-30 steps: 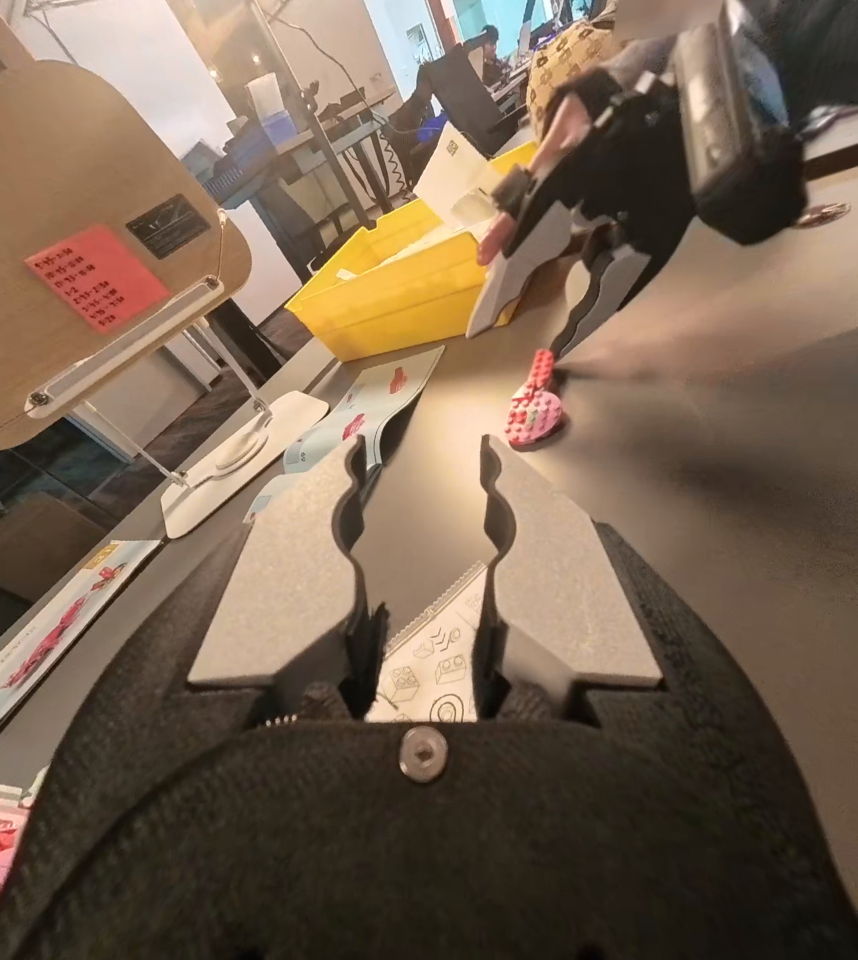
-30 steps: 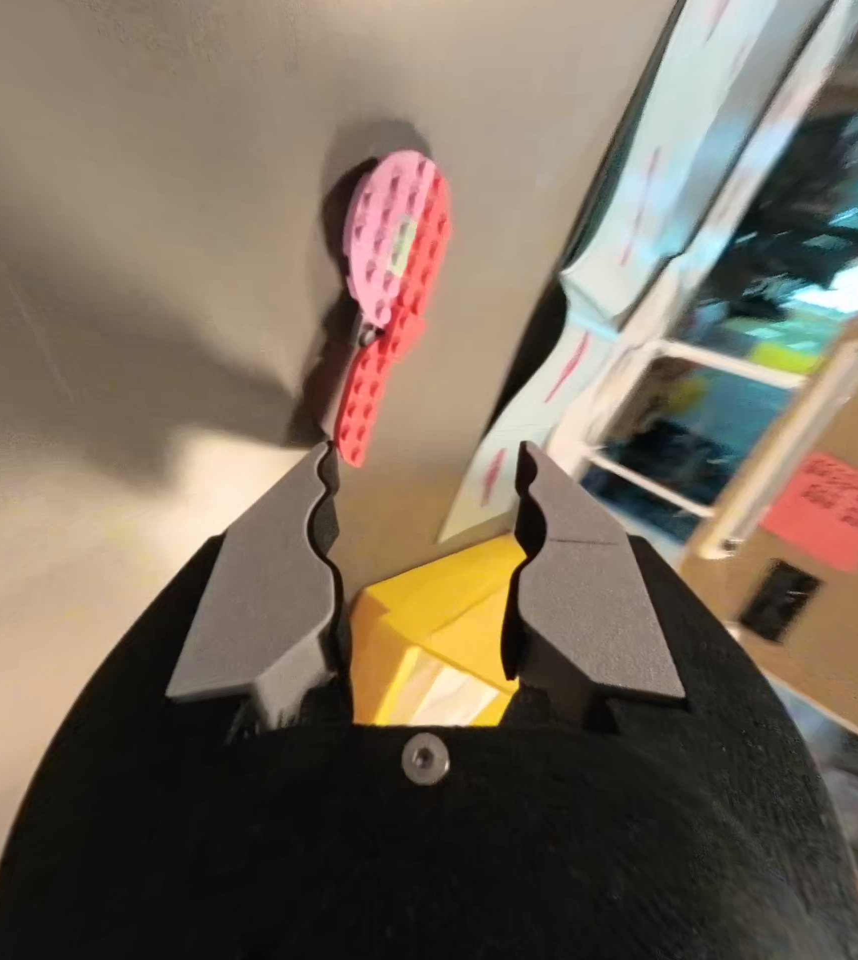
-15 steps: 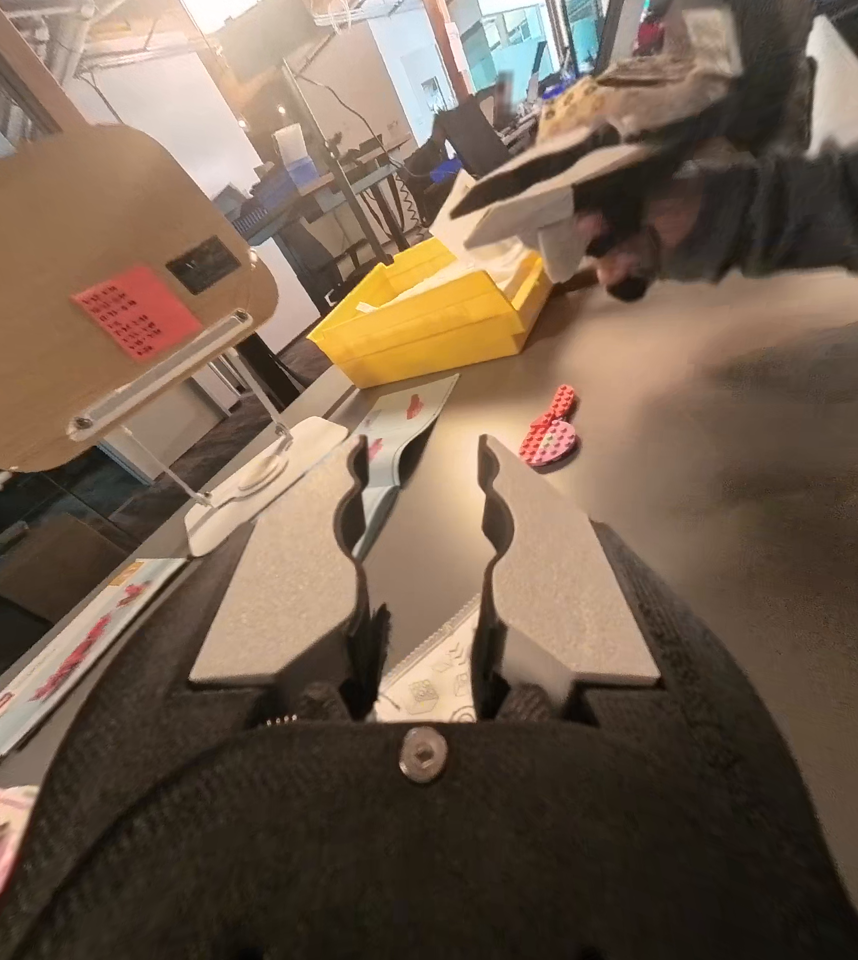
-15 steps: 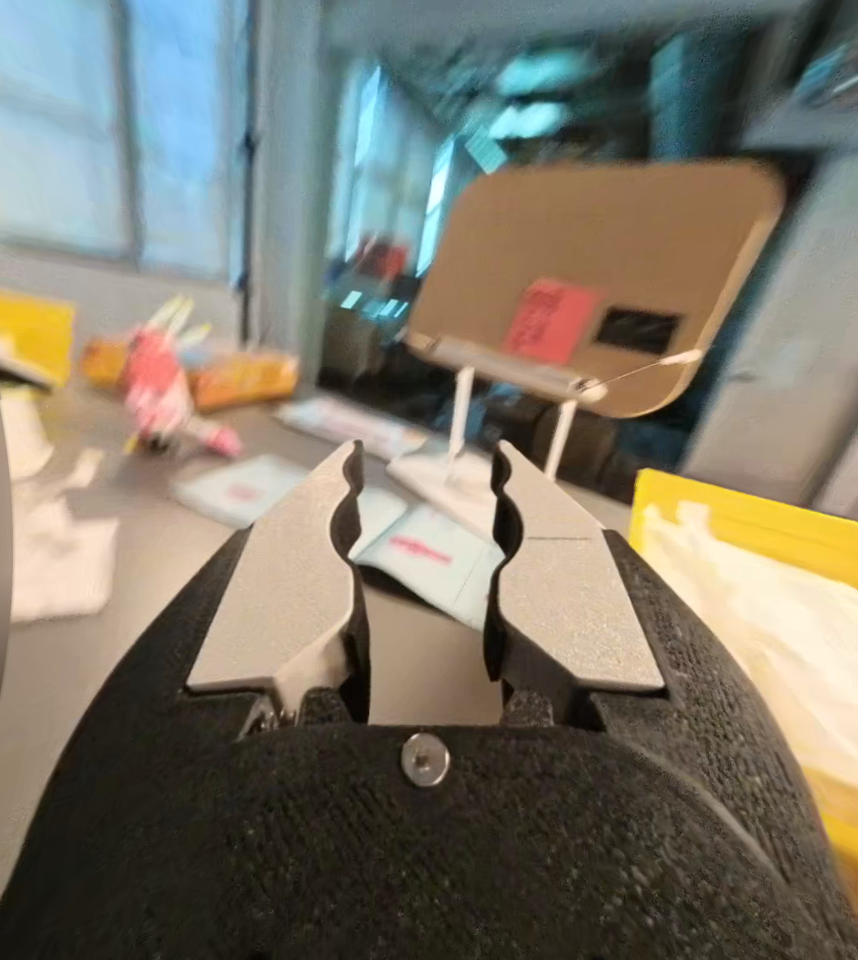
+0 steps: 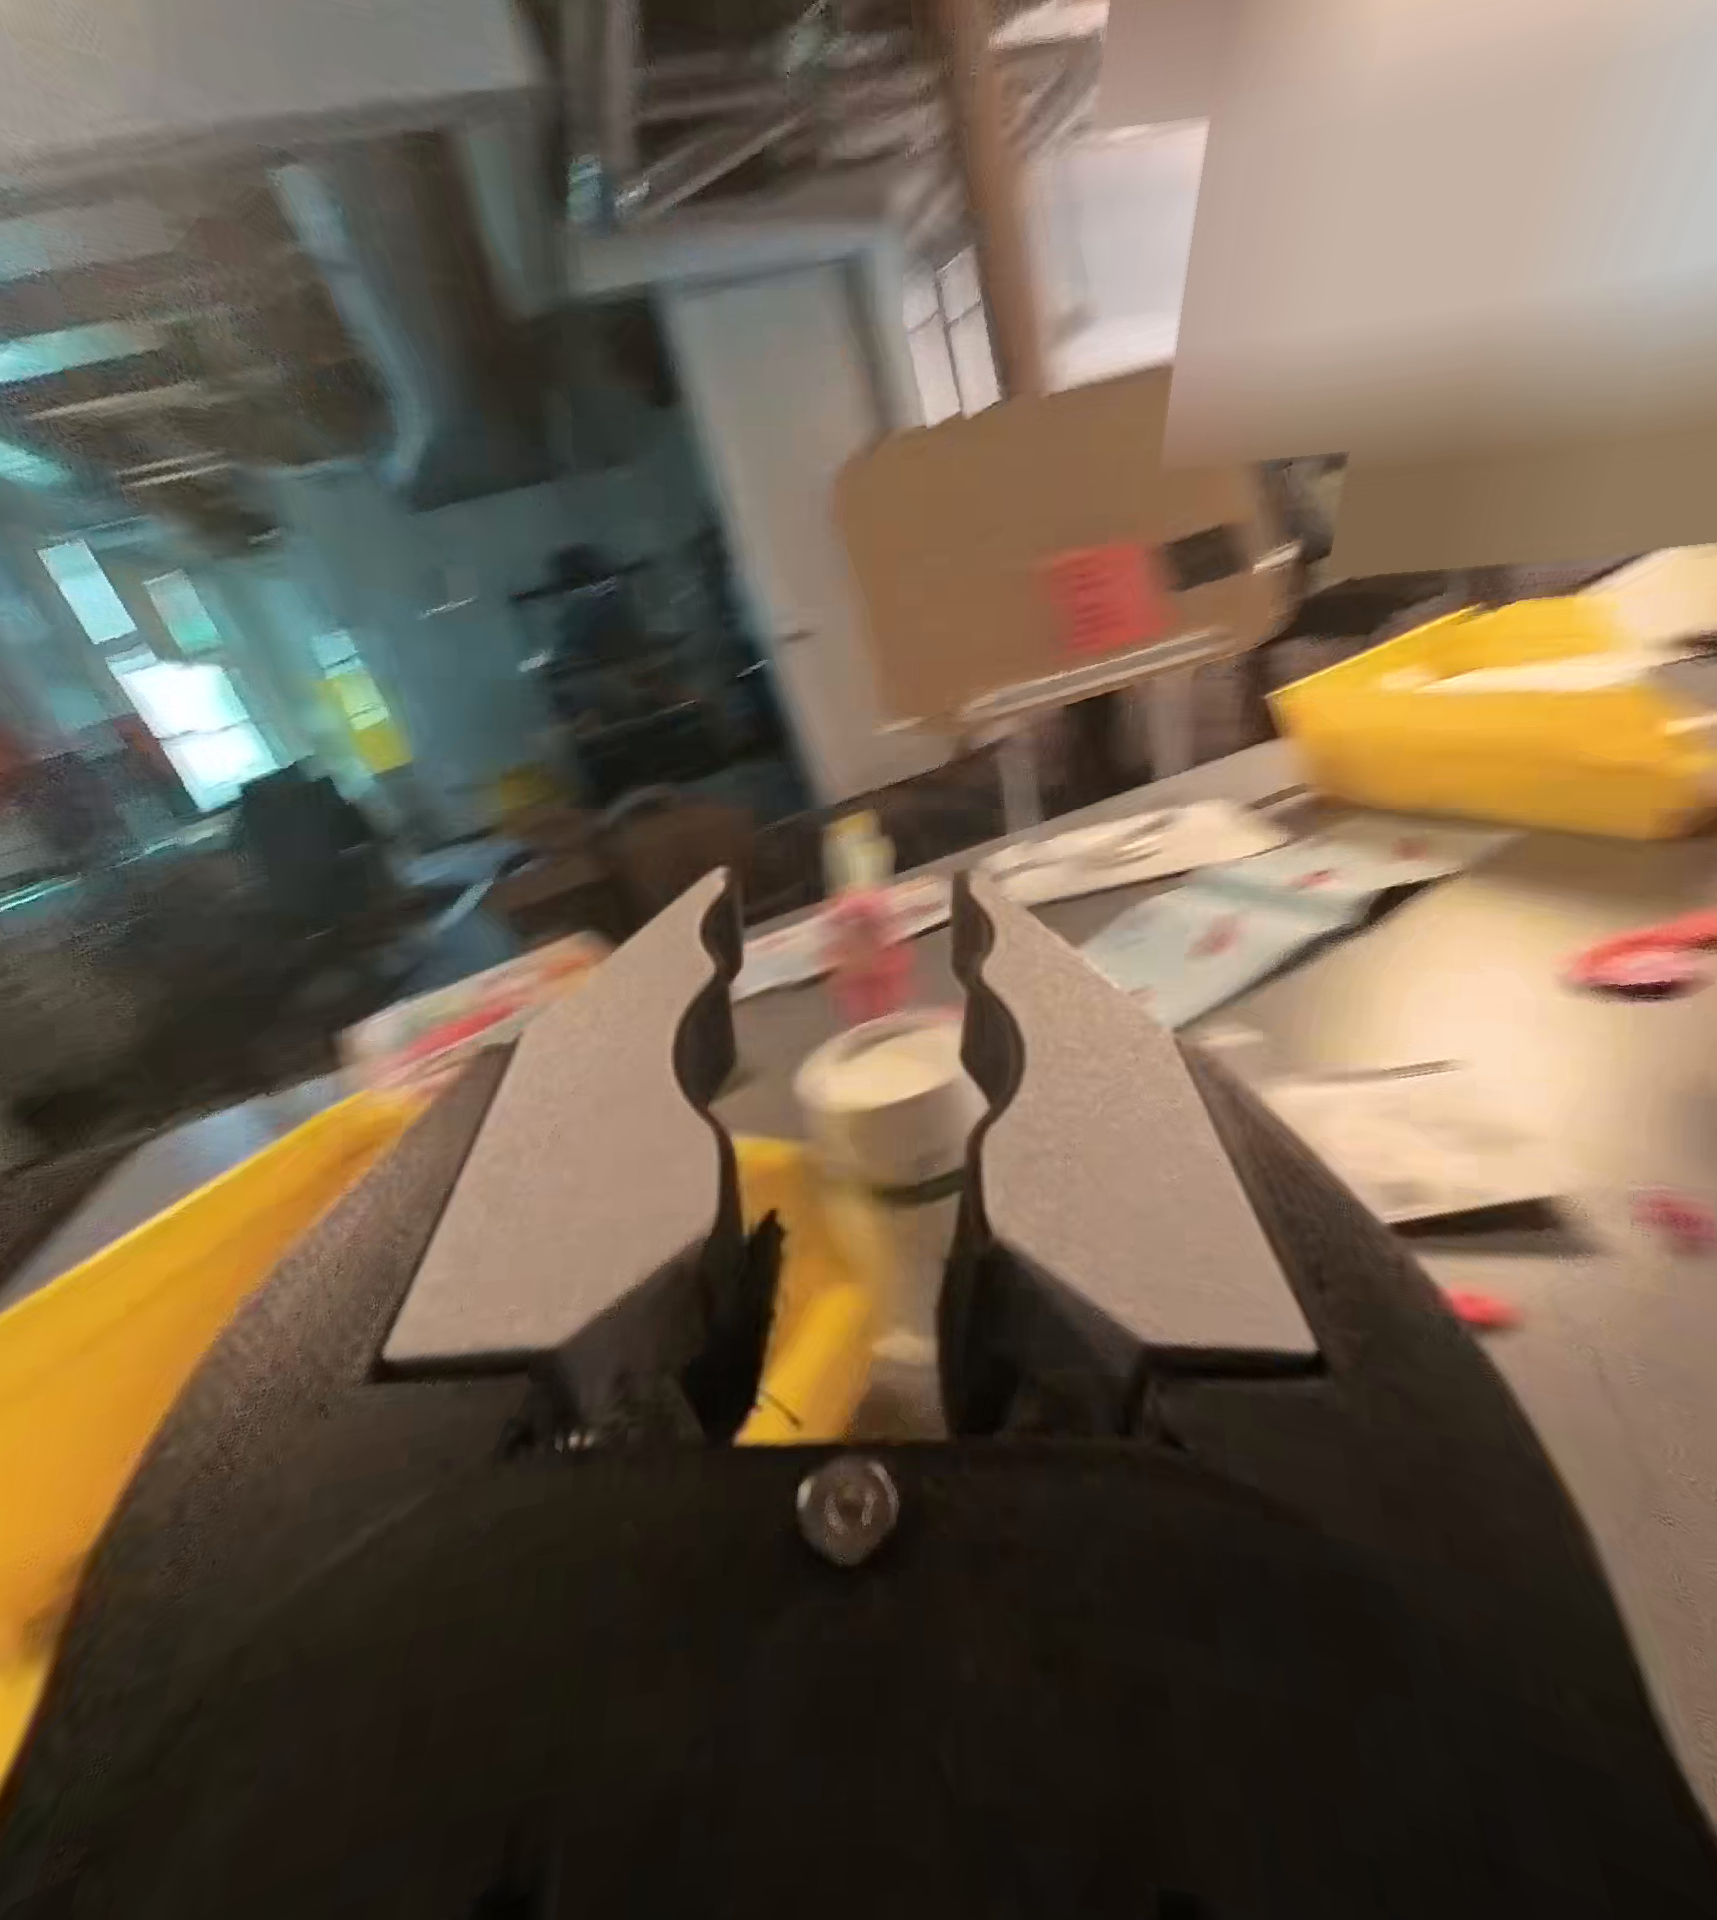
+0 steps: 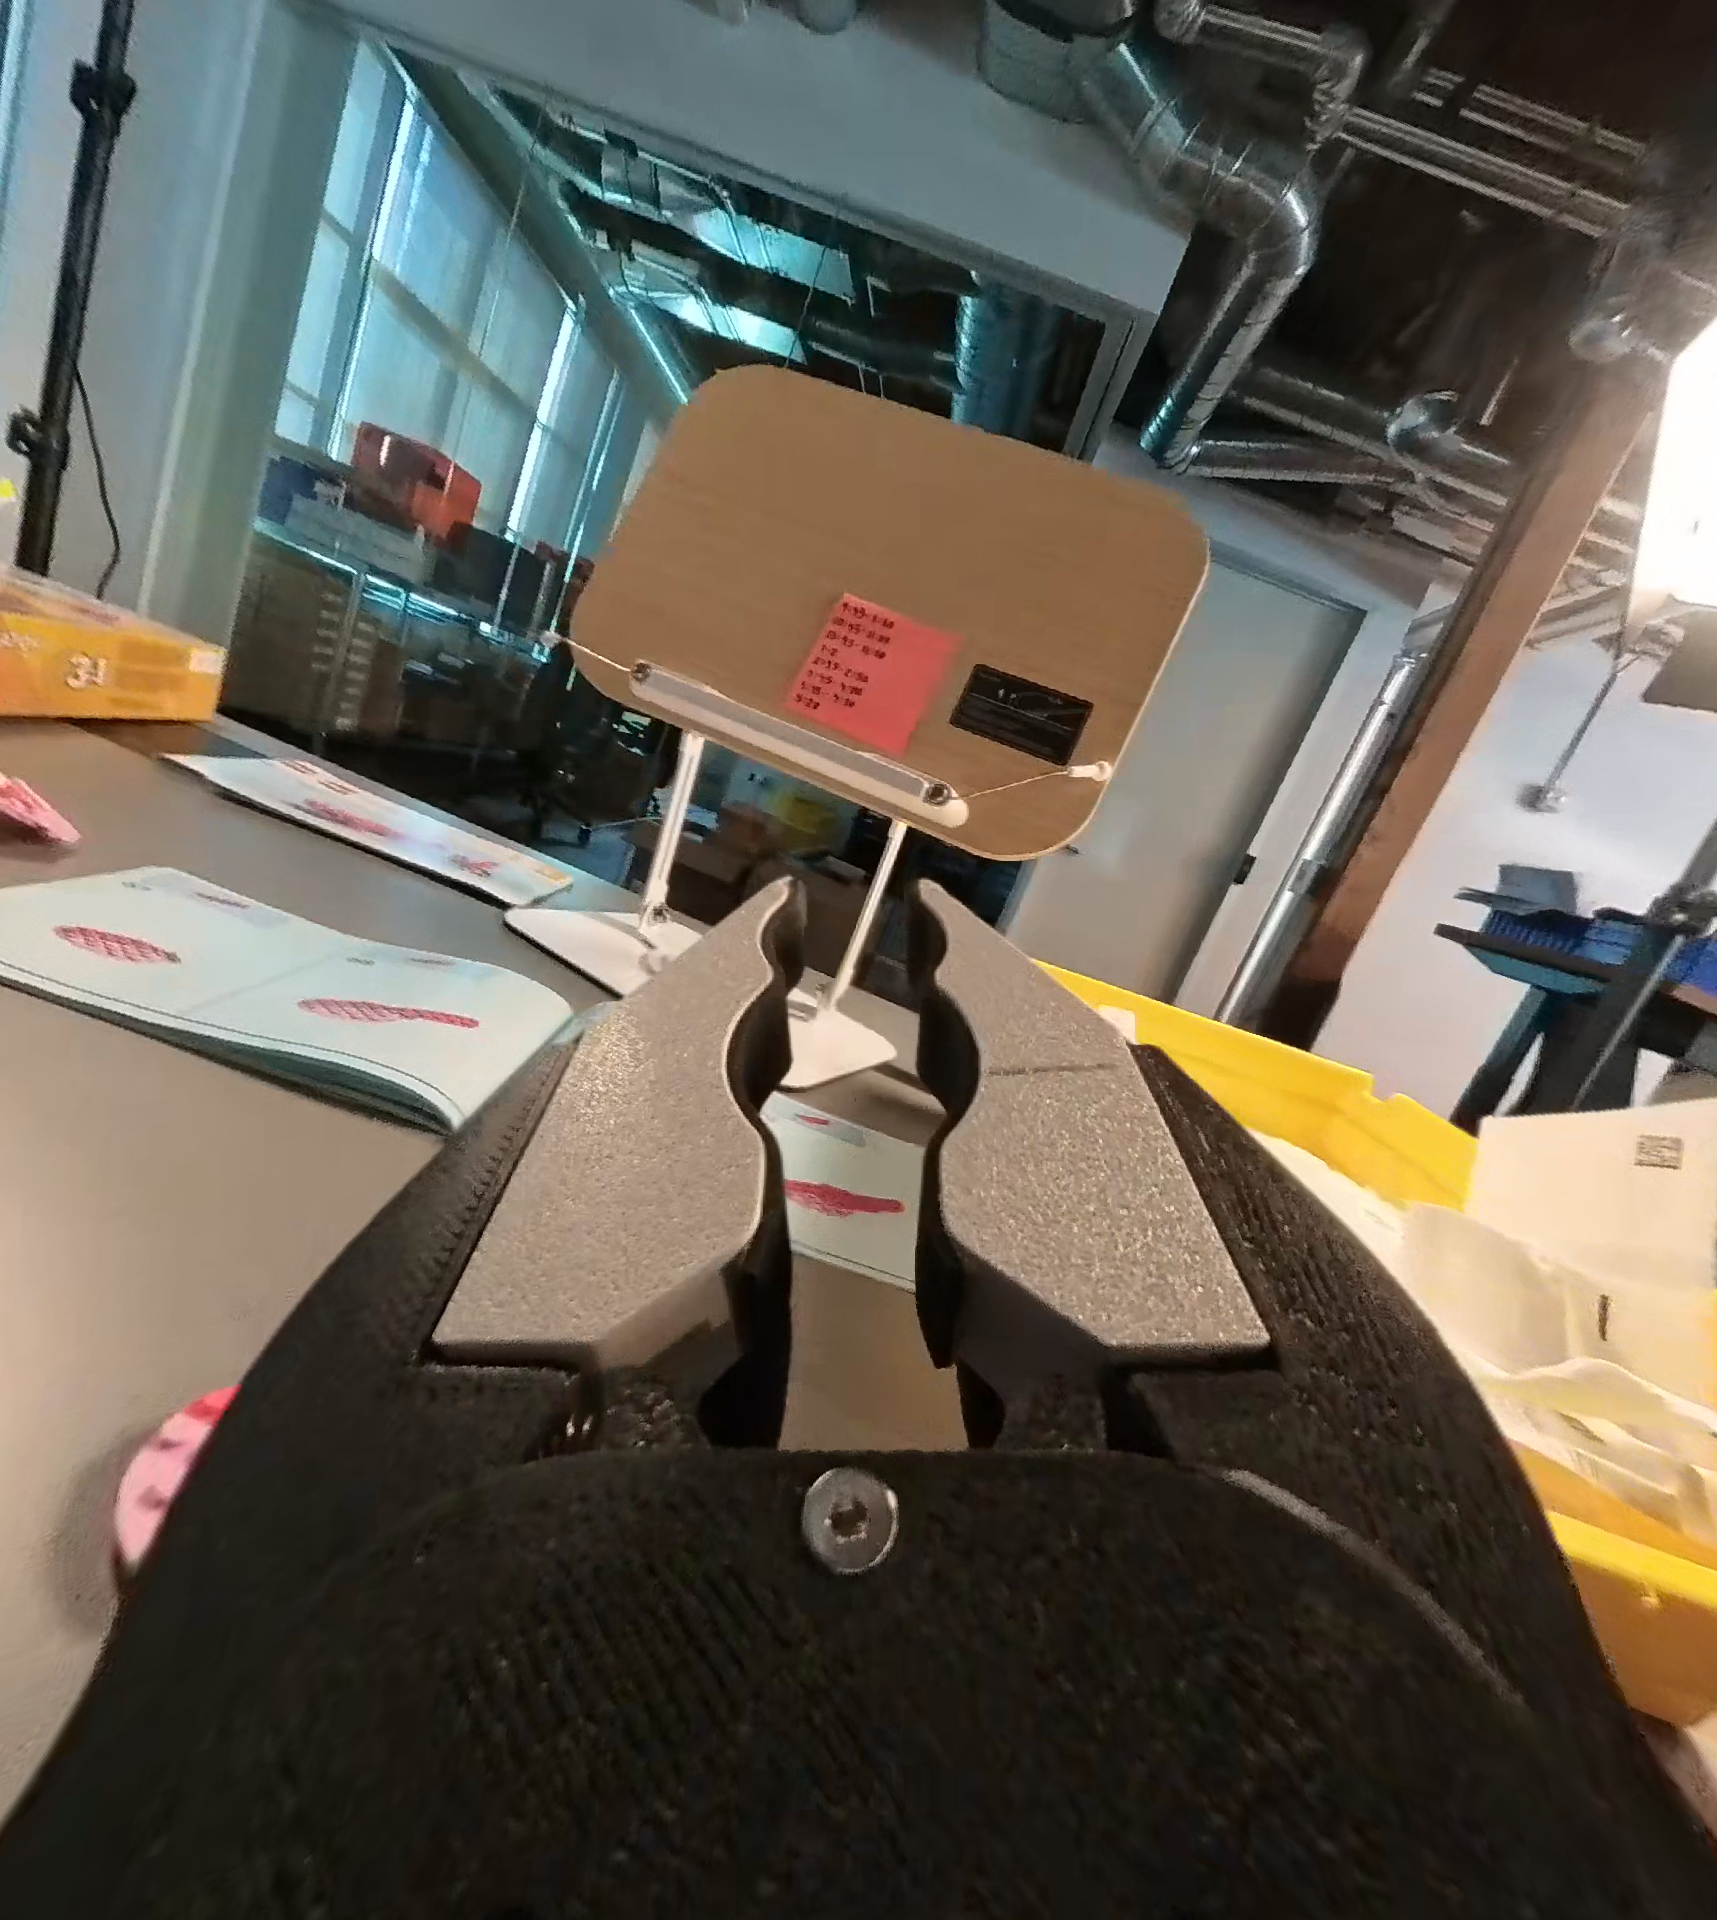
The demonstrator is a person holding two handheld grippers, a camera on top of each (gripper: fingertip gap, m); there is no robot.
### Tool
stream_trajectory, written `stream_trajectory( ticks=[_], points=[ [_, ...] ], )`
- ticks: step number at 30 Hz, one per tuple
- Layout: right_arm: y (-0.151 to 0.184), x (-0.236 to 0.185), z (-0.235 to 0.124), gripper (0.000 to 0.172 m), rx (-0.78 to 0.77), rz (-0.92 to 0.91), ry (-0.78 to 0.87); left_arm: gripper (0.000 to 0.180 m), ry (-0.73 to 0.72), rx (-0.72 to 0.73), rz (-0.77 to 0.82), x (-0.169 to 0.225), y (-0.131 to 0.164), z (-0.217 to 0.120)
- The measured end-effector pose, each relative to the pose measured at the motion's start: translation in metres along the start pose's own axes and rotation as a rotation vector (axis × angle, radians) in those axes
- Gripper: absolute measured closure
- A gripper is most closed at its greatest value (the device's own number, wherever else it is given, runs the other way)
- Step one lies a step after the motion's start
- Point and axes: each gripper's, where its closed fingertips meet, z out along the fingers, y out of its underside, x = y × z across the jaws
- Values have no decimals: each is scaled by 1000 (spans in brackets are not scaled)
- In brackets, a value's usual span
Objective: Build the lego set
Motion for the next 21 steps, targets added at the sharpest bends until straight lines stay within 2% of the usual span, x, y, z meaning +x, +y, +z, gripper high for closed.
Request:
stream_trajectory(
  ticks=[2,5,7,9,11,14,18,21],
  points=[
    [3,1,2,156,-11,-18,8,142,-146,-145,24,-66,13,-12],
    [8,6,6,156,-30,-22,35,141,-99,-424,-45,-124,50,-5],
    [12,10,8,156,-44,-15,50,143,-56,-685,-118,-149,94,6],
    [14,14,10,157,-51,-13,68,148,21,-904,-253,-158,138,20],
    [15,17,10,157,-55,-8,79,153,77,-1032,-400,-160,175,36],
    [16,18,11,157,-60,-1,77,152,40,-1262,-419,-173,231,42],
    [15,14,12,158,-61,-11,59,149,21,-1435,-396,-172,267,38],
    [14,9,13,158,-58,-23,37,150,4,-1441,-343,-175,277,44]
  ],
)
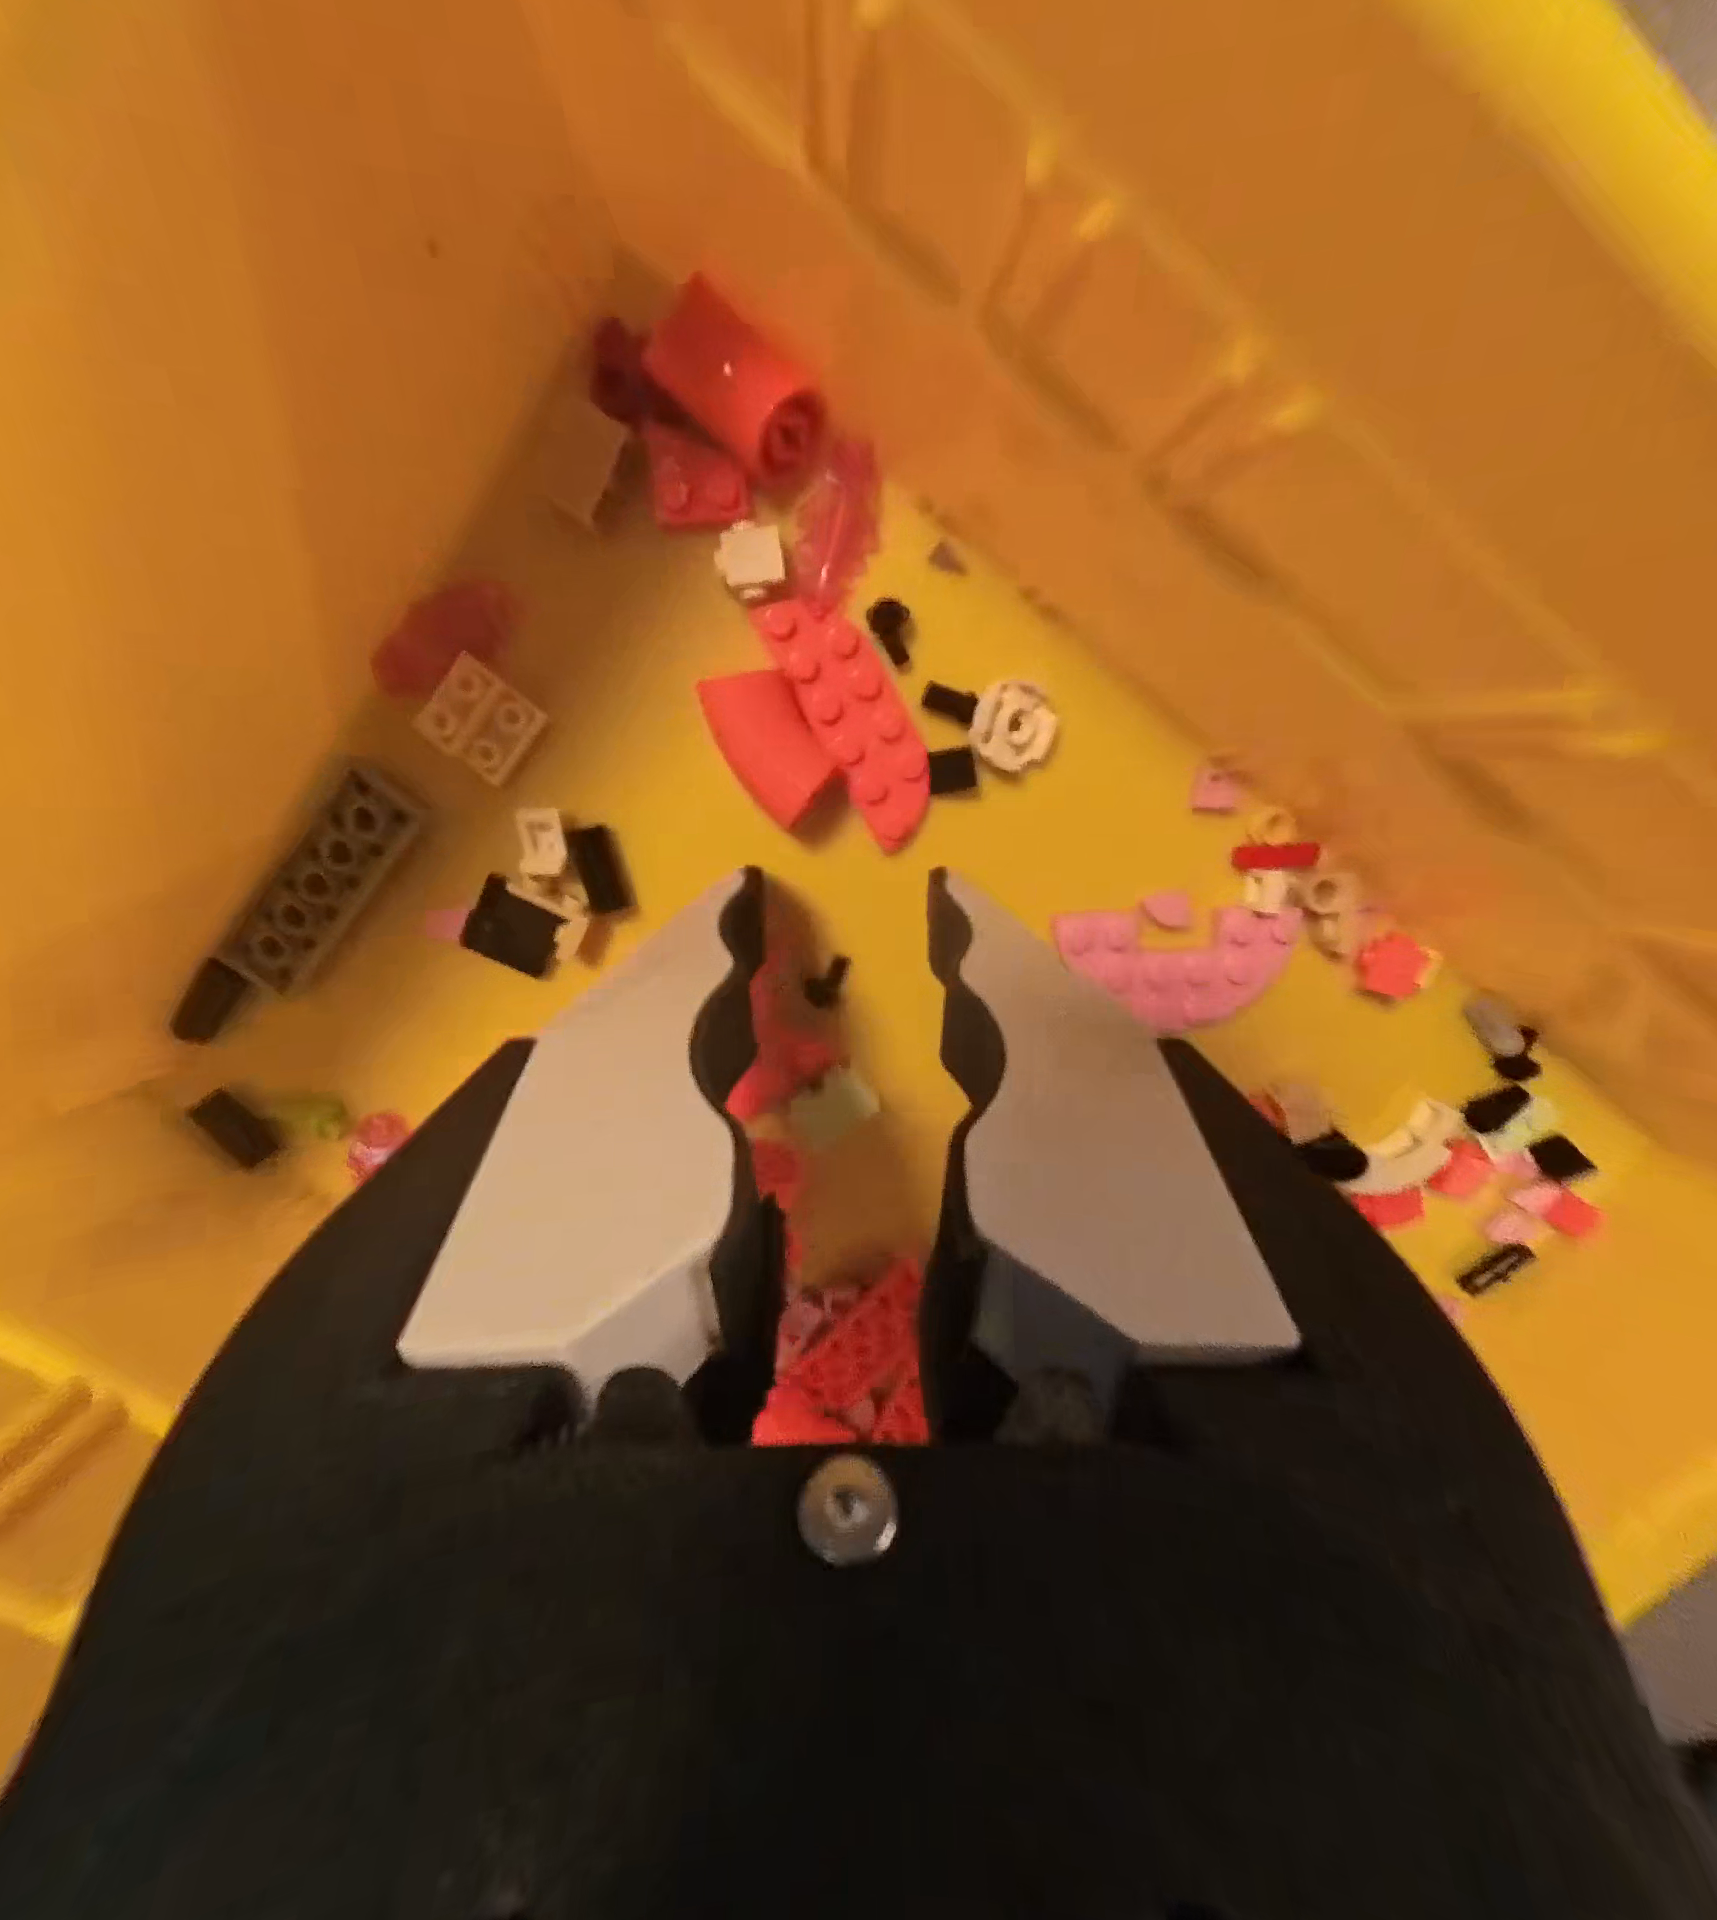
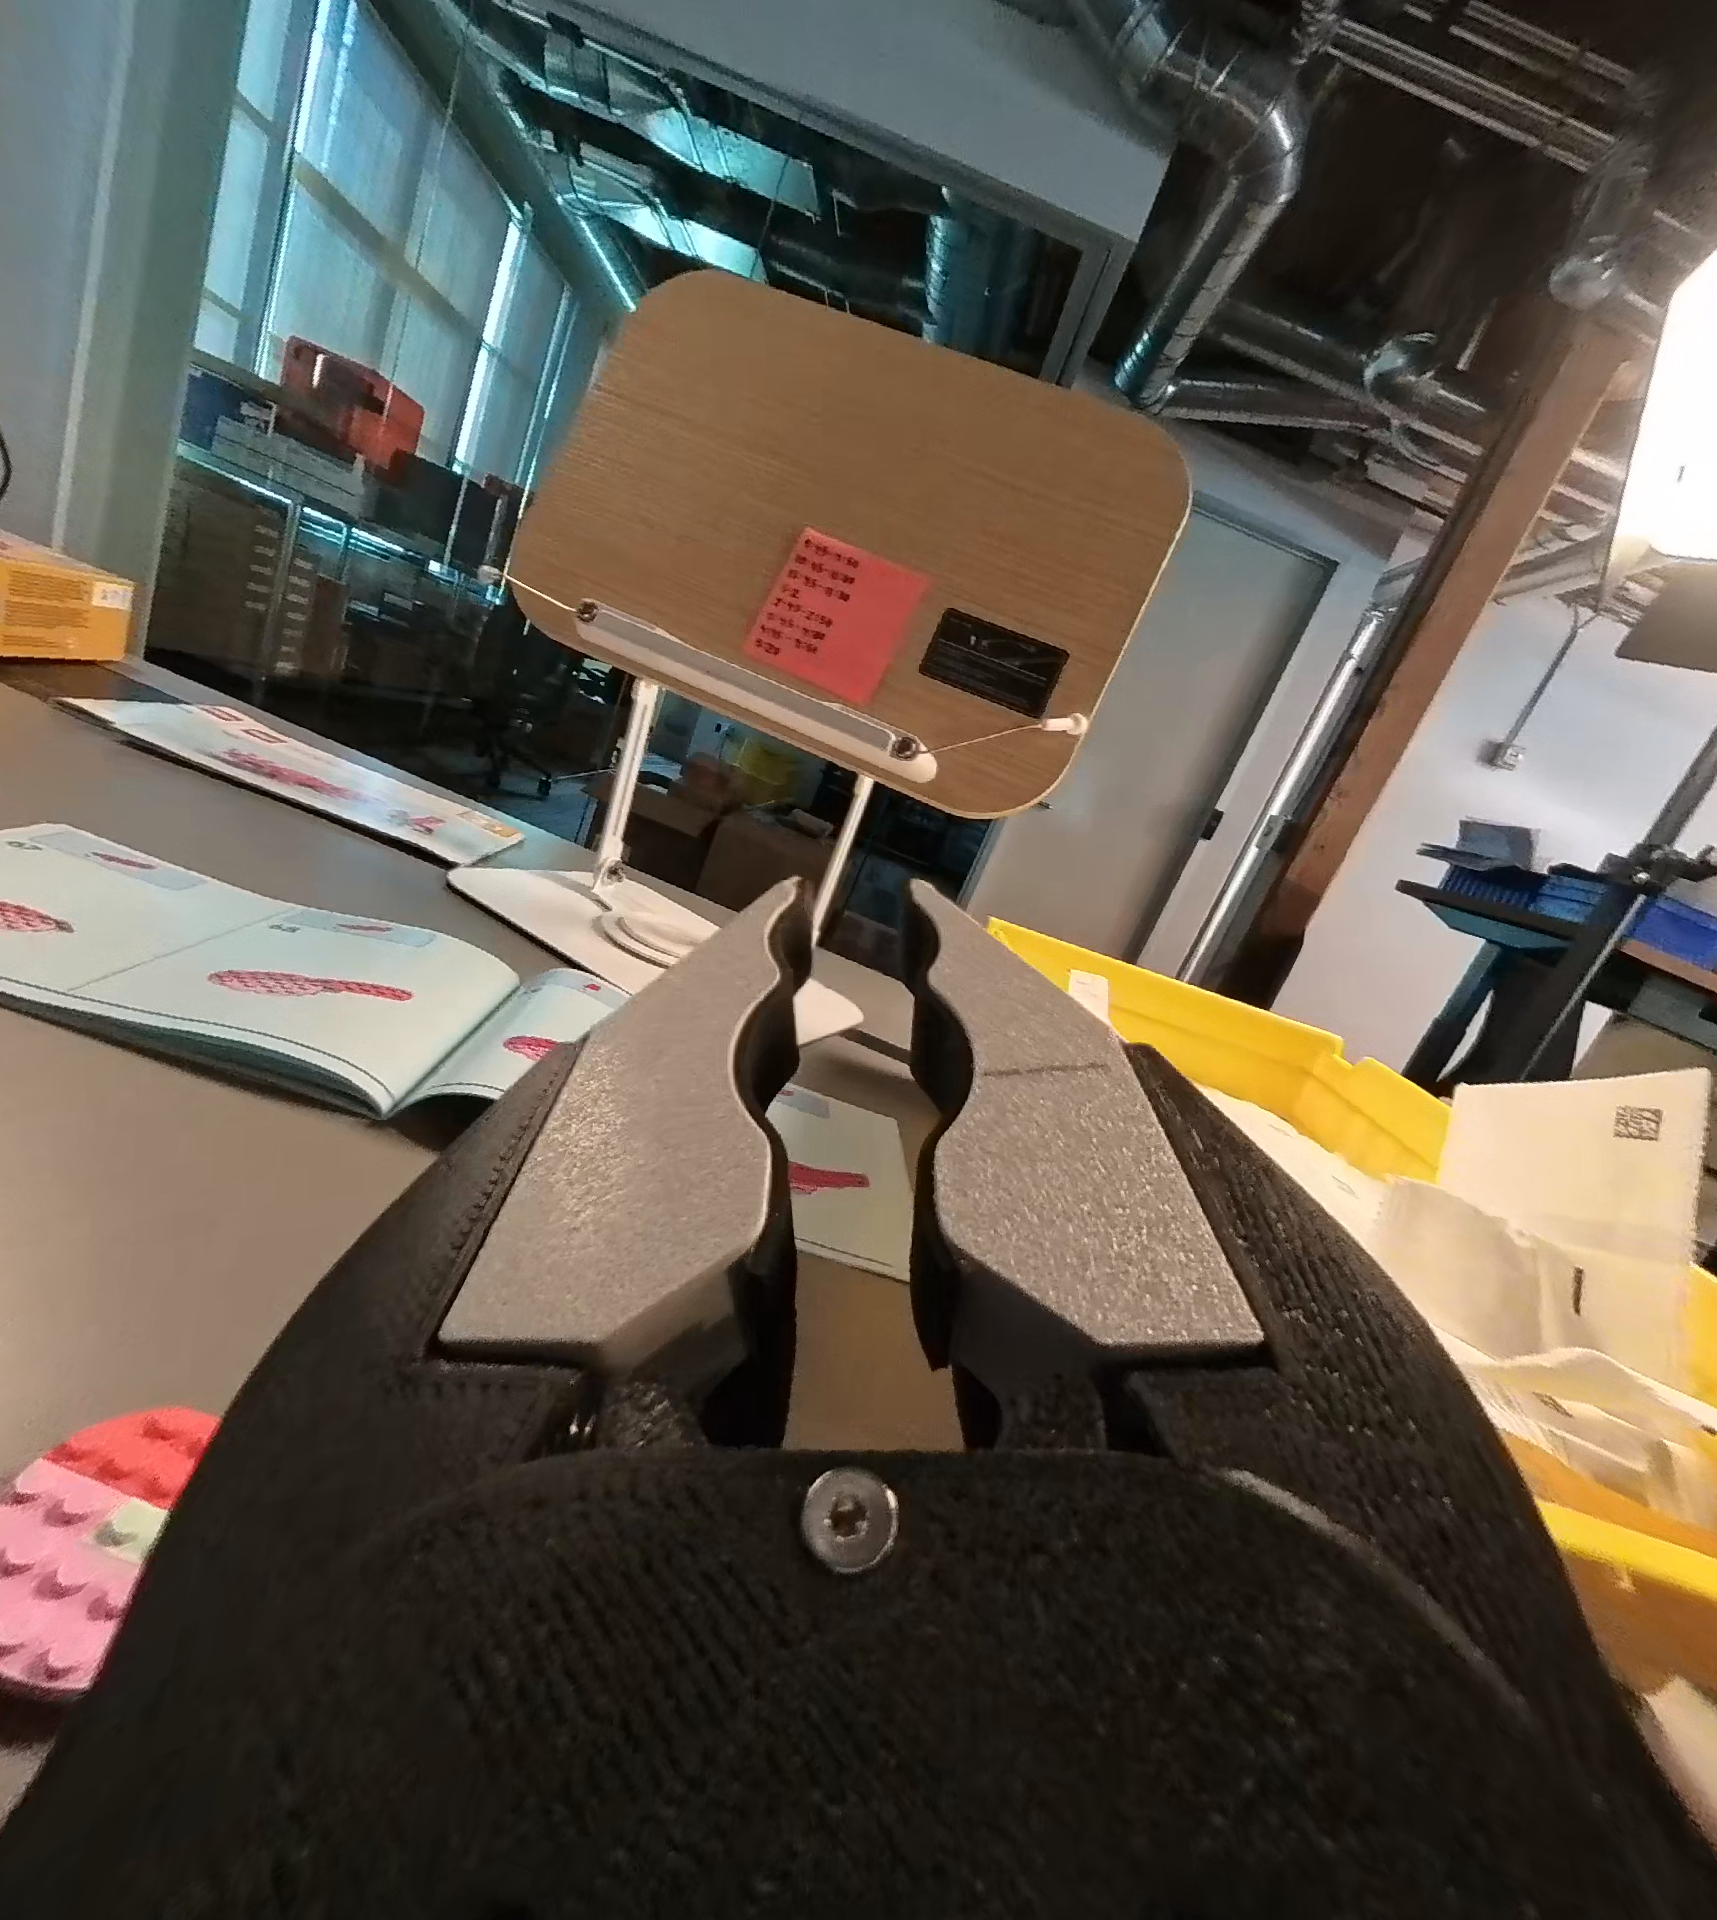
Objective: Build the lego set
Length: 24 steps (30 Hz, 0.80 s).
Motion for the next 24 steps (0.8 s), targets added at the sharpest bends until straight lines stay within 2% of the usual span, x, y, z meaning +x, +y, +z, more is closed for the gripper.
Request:
stream_trajectory(
  ticks=[8,12,13,16,18,21,24],
  points=[
    [0,-8,1,158,2,18,-51,143,-9,67,-85,-8,-25,10],
    [0,-8,0,158,8,45,-63,151,-26,76,-106,-11,-30,11],
    [-1,-9,0,158,11,47,-67,164,-20,74,-101,-10,-29,11],
    [-3,-12,0,159,26,43,-81,164,-28,88,-91,-10,-23,8],
    [-3,-15,0,159,34,44,-100,165,-51,125,-72,-11,-18,-3],
    [-6,-17,1,160,63,50,-128,165,-90,255,-40,-3,-17,-40],
    [-2,-16,7,161,73,51,-160,165,-12,366,-33,26,-14,-74]
  ],
)
